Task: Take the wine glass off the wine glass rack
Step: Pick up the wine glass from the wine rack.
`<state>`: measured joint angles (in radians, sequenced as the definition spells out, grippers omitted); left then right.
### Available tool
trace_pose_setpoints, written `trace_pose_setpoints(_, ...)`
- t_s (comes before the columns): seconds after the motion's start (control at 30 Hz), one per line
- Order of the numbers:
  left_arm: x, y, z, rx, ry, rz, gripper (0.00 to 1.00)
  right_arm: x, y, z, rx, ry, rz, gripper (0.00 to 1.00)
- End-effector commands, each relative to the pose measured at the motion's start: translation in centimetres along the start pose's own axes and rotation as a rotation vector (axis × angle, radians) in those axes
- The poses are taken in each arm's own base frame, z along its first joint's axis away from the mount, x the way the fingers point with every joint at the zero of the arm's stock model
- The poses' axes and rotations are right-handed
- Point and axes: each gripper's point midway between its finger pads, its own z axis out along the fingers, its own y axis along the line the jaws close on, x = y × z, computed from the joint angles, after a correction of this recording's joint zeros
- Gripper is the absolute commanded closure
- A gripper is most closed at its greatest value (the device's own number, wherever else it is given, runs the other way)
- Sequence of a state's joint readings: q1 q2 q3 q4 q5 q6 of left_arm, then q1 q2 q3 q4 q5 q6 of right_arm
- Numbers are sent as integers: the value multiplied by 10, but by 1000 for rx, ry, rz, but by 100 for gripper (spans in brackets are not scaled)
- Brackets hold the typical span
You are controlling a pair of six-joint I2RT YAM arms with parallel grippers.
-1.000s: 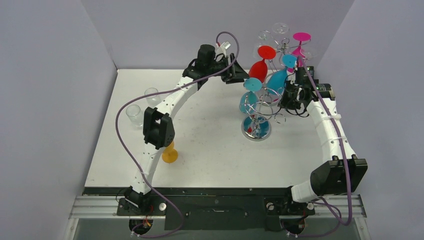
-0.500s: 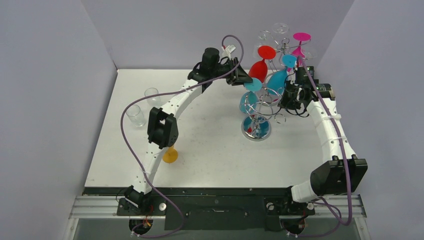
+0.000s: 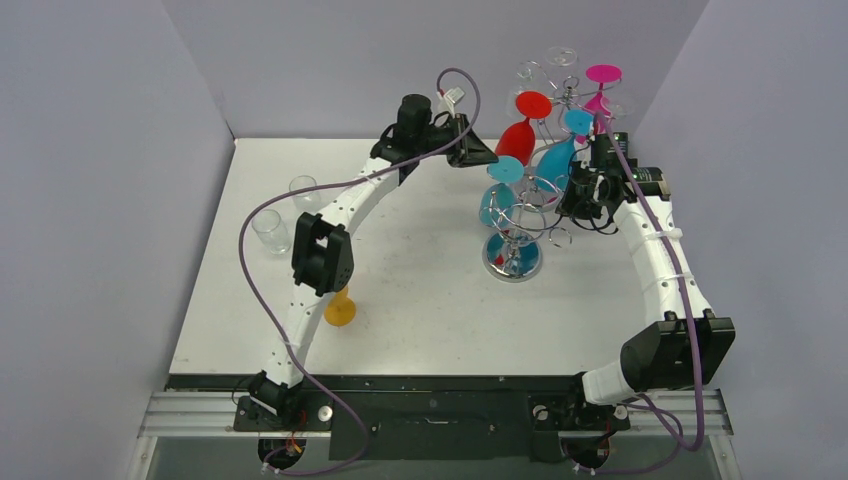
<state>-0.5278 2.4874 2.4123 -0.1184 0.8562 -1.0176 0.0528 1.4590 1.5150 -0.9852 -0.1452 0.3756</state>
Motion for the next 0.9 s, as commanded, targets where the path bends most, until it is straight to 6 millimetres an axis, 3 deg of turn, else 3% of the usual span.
trace_pose_setpoints(0.0,-16,-49,-19,77,-36,92,93,6,-9,-7,38,31,-23,100)
trace_pose_setpoints(0.13,-18,-54,-21,95,-39,94,99,6,-10,-6,44,32,-24,100)
trace_pose_setpoints(0.43,-21,-59,-23,105,-46,90,100,6,-11,-5,49,35,-25,100)
trace_pose_setpoints(0.87,-50,-70,-42,122,-137,-56,100,6,-13,-4,57,34,-25,100)
